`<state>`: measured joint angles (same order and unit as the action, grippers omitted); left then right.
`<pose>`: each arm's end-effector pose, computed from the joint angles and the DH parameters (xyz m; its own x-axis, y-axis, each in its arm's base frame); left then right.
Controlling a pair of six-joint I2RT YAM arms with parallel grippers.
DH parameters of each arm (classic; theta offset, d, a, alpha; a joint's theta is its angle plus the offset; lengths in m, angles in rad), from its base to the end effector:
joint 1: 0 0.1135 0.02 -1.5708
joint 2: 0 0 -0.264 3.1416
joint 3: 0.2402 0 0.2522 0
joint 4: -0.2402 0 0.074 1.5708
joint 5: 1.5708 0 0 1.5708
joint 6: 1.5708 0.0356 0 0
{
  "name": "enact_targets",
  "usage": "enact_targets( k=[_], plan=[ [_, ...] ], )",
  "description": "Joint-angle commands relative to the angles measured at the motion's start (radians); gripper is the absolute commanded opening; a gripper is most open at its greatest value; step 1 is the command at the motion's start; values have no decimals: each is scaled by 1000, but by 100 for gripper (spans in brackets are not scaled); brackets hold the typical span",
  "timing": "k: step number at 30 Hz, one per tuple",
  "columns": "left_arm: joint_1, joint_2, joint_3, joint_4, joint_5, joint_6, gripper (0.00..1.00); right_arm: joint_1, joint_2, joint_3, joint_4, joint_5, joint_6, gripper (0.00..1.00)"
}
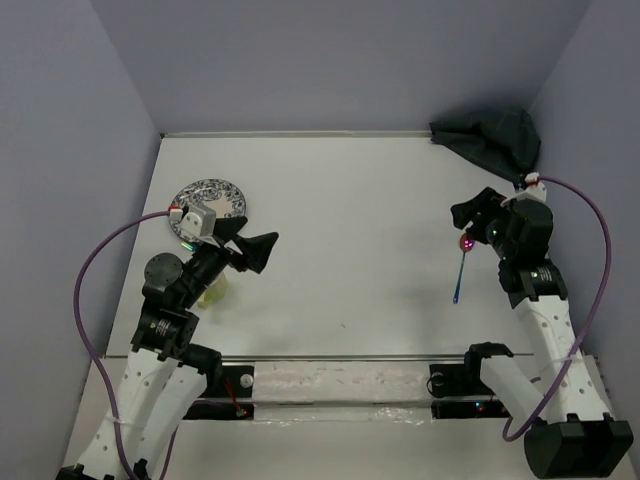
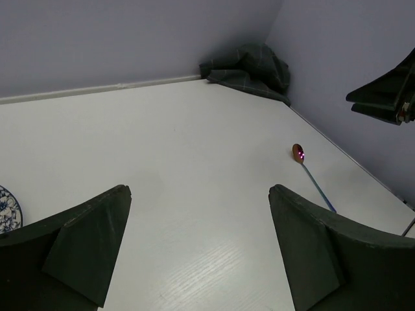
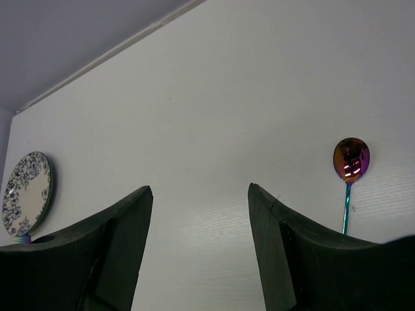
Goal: Set the dinner table for one person
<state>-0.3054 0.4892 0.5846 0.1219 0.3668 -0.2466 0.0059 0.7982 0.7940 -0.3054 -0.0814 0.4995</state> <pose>0.1200 -0.0512 0.3437 0.0494 -0.2545 -0.9658 0.6463 0.7454 -0.1634 0.1852 0.0040 0.3282 -0.3074 0.4756 -0.8242 0.0728 0.8754 0.4780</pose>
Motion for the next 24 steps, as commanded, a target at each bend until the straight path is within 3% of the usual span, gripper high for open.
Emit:
enact_targets(
  k=[1,4,15,24],
  plan=[
    [6,-9,44,30,32,10,99,22,41,56,61,55,-15,67],
    [11,-24,37,50,38,4,99,32,91,47,117,140,-32,67],
    [20,-37,32,56,51,-11,99,51,640,264,293,304,-113,65],
    [8,-11,35,51,55,-17,99,71,1136,670,359,385,-265,64]
  ],
)
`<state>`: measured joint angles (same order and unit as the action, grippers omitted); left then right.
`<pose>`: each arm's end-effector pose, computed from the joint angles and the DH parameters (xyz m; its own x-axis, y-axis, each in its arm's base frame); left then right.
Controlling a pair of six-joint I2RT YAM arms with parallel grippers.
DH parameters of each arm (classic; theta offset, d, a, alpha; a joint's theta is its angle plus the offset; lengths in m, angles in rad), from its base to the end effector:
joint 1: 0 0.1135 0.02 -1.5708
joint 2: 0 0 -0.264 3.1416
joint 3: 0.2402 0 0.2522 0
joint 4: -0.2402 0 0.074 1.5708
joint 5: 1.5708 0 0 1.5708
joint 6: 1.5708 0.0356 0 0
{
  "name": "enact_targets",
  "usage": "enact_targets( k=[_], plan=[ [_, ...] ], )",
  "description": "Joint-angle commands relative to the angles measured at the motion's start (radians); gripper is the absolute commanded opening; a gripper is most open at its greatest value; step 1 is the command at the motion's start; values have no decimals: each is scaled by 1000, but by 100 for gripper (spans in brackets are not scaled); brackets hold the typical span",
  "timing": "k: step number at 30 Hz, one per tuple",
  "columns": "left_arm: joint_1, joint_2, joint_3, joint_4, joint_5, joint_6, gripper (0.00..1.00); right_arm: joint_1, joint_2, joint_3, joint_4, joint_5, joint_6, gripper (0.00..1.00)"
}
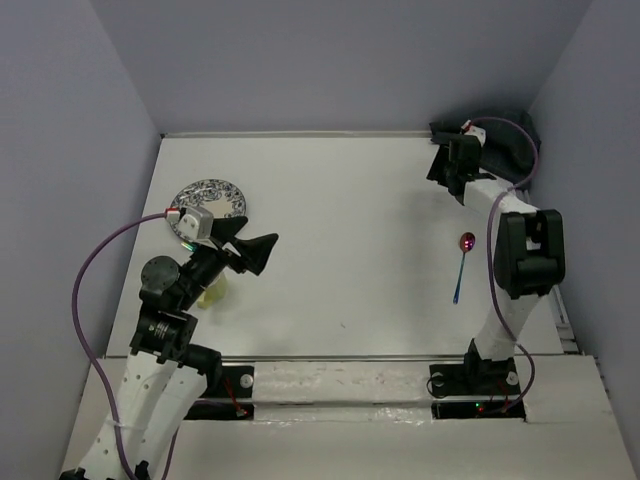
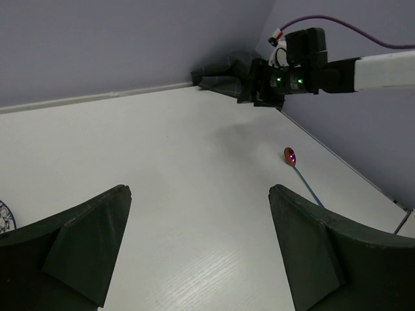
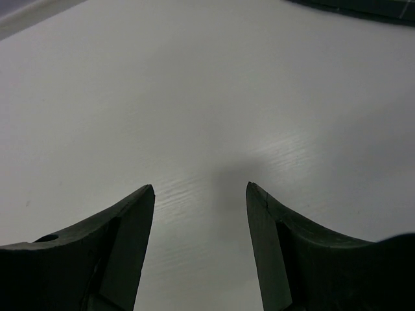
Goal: Set the dinner table for one person
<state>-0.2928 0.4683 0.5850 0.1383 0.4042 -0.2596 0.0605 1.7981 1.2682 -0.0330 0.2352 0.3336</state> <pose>0.1147 -0.0492 0.3477 0.0718 -0.2681 -0.9607 0.6706 0.7259 -0.1525 0.4128 0.0167 0.2407 -0.4581 0.2913 -0.8398 0.3048 0.9390 0.1594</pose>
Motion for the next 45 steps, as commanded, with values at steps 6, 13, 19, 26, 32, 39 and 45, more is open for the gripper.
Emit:
enact_targets(
  k=[6,13,19,26,32,39,45],
  plan=[
    [-14,41,41,21,8,8,99,16,481,537,42,121,-202,66],
    [-9,81,44,18,5,16,99,16,827,1110,-140,188,-298,77],
    [6,104,45,21,19,19,99,16,998,1312,-70,254,-386,77],
    [27,113,45,34,35,19,99,16,1044,1330,66,306,-452,58],
    [40,112,44,40,35,17,99,7,1003,1239,132,322,-472,14],
    [44,107,42,43,41,16,99,7,903,1092,258,340,-611,0],
    [47,107,41,50,44,10,99,21,609,791,389,205,-613,0]
  ],
)
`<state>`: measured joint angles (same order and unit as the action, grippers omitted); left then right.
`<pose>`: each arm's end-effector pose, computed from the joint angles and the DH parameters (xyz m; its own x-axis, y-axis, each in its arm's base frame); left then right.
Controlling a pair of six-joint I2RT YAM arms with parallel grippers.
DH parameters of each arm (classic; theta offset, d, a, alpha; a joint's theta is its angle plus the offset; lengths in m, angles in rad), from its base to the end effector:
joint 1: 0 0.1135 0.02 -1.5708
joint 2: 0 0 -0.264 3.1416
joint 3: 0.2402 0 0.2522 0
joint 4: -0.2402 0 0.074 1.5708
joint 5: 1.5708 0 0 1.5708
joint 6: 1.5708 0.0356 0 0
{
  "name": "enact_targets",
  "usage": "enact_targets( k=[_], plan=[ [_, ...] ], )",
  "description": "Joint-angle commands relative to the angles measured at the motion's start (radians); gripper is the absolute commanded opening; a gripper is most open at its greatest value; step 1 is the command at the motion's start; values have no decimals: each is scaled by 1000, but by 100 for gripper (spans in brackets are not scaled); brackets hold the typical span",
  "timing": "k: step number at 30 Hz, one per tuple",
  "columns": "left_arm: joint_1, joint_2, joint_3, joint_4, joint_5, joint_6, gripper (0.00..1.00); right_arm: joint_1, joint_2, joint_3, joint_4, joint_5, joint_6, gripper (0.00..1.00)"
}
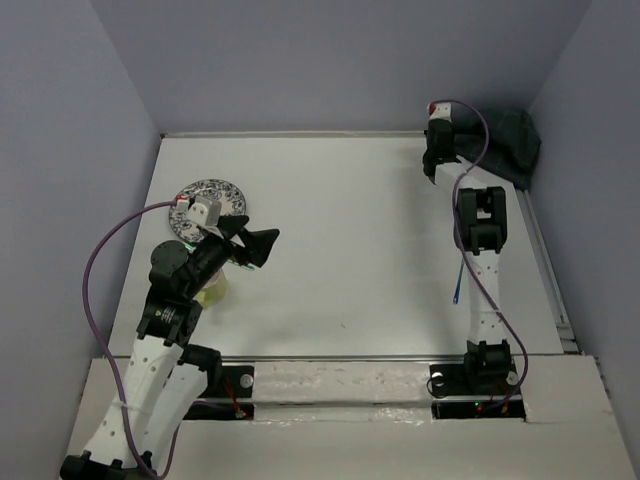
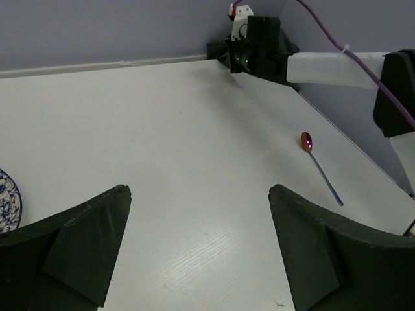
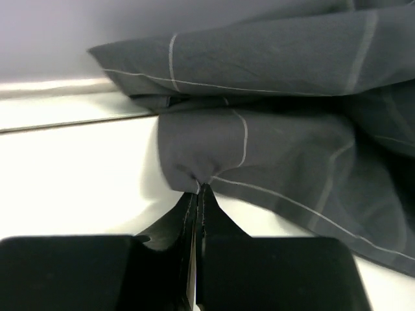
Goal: Set the dinner table for one person
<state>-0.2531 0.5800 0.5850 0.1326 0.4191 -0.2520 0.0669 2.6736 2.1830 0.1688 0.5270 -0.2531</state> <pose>0.1410 -0.0514 0.3340 -0.0257 -0.2286 -0.9732 0.6326 0.7501 -0.1929 0.5992 0.0222 0.1370 -0.4103 -0.2444 -0.8786 0.3259 0.8605 -0.3916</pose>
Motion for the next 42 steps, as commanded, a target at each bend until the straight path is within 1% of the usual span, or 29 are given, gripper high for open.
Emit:
enact_targets(
  k=[1,2,3,5,6,7,8,9,10,11,12,13,14,15,16,17,19,20,23,24,27,28,32,34,37,38,39,40,42],
  plan=[
    [8,-8,39,59,30,0,99,25,-315,-223,204,-116,-29,0],
    [8,-8,39,62,32,-1,99,37,-360,-271,221,-136,-31,0],
    [6,-11,39,64,32,-4,99,51,-451,-314,225,-178,-31,0],
    [6,-14,41,73,37,-10,99,109,-547,-443,201,-235,-11,0],
    [6,-17,44,78,37,-10,99,135,-592,-492,210,-220,-11,0],
    [6,-19,42,78,38,-12,99,157,-677,-537,206,-216,-5,0],
    [6,-20,41,78,40,-13,99,192,-722,-578,183,-232,30,0],
    [5,-25,39,76,40,-13,99,211,-766,-662,157,-305,49,0],
    [3,-25,36,73,38,-15,99,227,-864,-710,99,-356,72,0],
    [0,-23,36,71,35,-15,99,247,-865,-760,72,-414,99,0],
    [0,-19,36,68,30,-20,99,296,-973,-876,34,-533,133,0],
    [-3,-16,38,59,3,-23,99,330,-1074,-937,22,-560,174,0],
    [-3,1,41,50,-15,-27,99,388,-1119,-994,8,-580,196,0],
    [-3,10,45,41,-35,-32,99,419,-1161,-1049,-6,-631,210,0],
    [-3,21,50,30,-67,-65,99,447,-1222,-1151,-37,-648,239,0],
    [-5,38,49,30,-81,-87,99,477,-1248,-1196,-51,-680,250,0],
    [-5,60,45,30,-101,-130,99,487,-1291,-1279,-75,-705,296,0],
    [-5,72,41,32,-130,-168,99,487,-1311,-1352,-93,-706,326,0],
    [-9,96,7,53,-163,-246,99,498,-1408,-1443,-166,-628,395,0],
    [-20,112,-2,55,-177,-254,99,498,-1475,-1462,-204,-590,414,0],
    [-61,147,-22,50,-267,-273,99,498,-1584,-1513,-287,-576,501,0],
    [-77,158,-19,50,-320,-279,99,498,-1642,-1520,-319,-591,529,0],
    [-188,248,15,82,-515,-300,99,507,-1750,-1574,-383,-601,641,0],
    [-241,316,21,116,-598,-299,99,507,-1775,-1614,-399,-639,696,0],
    [-276,431,50,125,-670,-261,99,507,-1827,-1676,-416,-650,752,0],
    [-314,464,65,116,-698,-238,99,507,-1844,-1693,-422,-645,774,0],
    [-342,530,102,102,-783,-218,99,507,-1877,-1719,-422,-639,778,0],
    [-394,559,119,84,-824,-167,99,507,-1890,-1727,-428,-628,776,0],
    [-432,642,148,81,-885,-103,97,507,-1907,-1726,-445,-604,778,0]
  ],
)
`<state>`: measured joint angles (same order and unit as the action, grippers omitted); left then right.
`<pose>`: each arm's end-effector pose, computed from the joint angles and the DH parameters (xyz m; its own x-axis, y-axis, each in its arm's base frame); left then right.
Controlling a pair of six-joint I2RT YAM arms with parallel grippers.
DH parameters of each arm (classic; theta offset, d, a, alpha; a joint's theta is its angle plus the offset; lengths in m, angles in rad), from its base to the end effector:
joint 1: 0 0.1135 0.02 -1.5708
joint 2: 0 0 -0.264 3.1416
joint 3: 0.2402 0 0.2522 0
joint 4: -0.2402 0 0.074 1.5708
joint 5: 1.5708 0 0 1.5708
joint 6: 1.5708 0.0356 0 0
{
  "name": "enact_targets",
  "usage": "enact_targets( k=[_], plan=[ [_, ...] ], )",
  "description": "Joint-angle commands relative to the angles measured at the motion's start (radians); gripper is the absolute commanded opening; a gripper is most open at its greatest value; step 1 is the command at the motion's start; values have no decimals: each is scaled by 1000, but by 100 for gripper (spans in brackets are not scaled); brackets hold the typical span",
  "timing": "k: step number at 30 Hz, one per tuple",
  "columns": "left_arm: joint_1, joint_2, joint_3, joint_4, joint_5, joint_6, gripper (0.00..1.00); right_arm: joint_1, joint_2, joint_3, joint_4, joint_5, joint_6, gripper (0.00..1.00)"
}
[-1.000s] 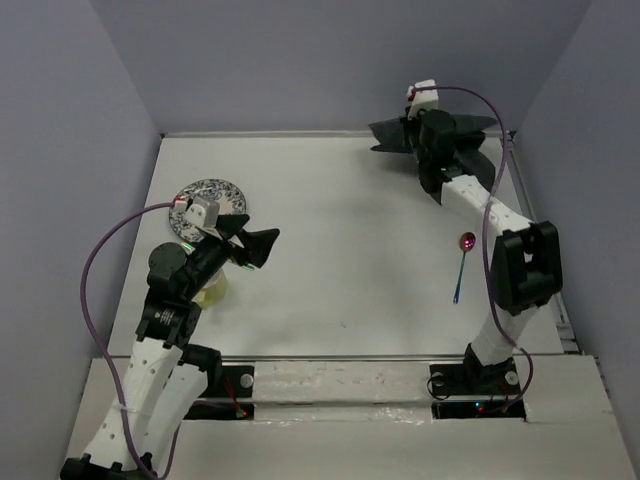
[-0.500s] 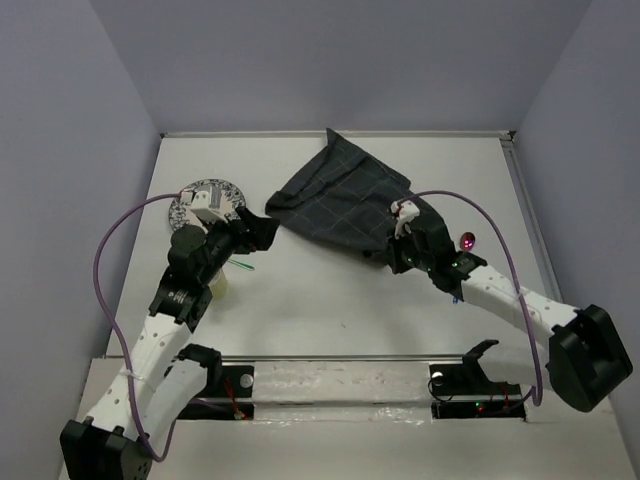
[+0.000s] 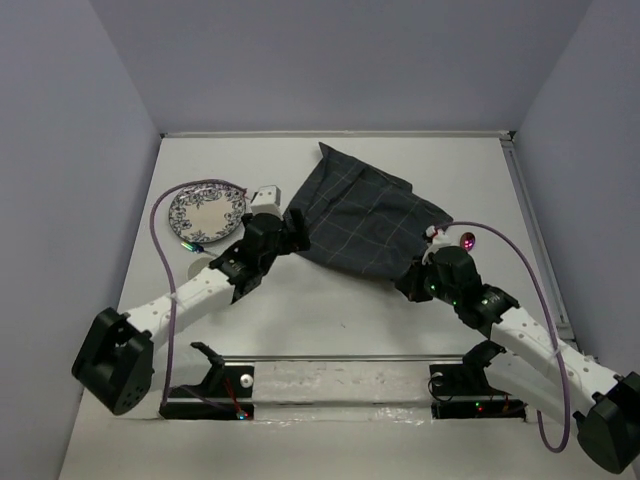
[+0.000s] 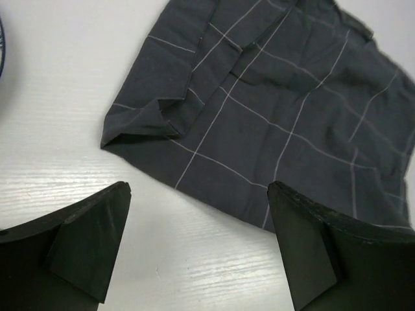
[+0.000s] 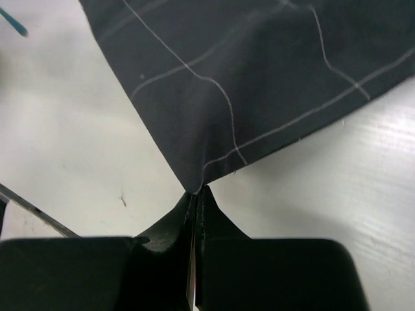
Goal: Set the dinner table for one person
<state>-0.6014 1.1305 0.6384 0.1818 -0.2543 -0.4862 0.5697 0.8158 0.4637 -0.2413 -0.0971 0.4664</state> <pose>0.2153 -0.1369 0.2563 -0.3862 -0.2835 -0.8778 0.1919 0.9061 -0.3770 0.1501 0.1002 0.2164 -0.6924 0.0880 -0.7161 -0.3282 0.8455 0.4212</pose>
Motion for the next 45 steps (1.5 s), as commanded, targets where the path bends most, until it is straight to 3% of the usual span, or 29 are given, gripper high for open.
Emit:
enact_targets(
  k=[1,2,4,9,17,25,34,44,45],
  plan=[
    [-92,116,127,9,-244,176,89,4,-64,-7,-33,23,58,0],
    [-92,161,145,-10,-253,192,88,4,-69,-7,-33,25,63,0],
    [-92,195,177,-47,-307,225,73,4,-78,-8,-36,31,63,0],
    [-69,284,211,-73,-284,301,69,4,-109,-17,-36,71,69,0],
    [-12,377,245,-70,-97,348,68,4,-135,-23,-36,80,69,0],
    [49,402,239,-2,90,351,59,4,-129,-25,-30,74,64,0],
    [75,451,273,-12,130,353,57,4,-139,-26,-30,68,61,0],
    [77,463,265,-2,161,340,42,4,-136,-26,-32,68,60,0],
    [78,463,265,-4,158,342,33,4,-139,-26,-32,66,60,0]
  ],
)
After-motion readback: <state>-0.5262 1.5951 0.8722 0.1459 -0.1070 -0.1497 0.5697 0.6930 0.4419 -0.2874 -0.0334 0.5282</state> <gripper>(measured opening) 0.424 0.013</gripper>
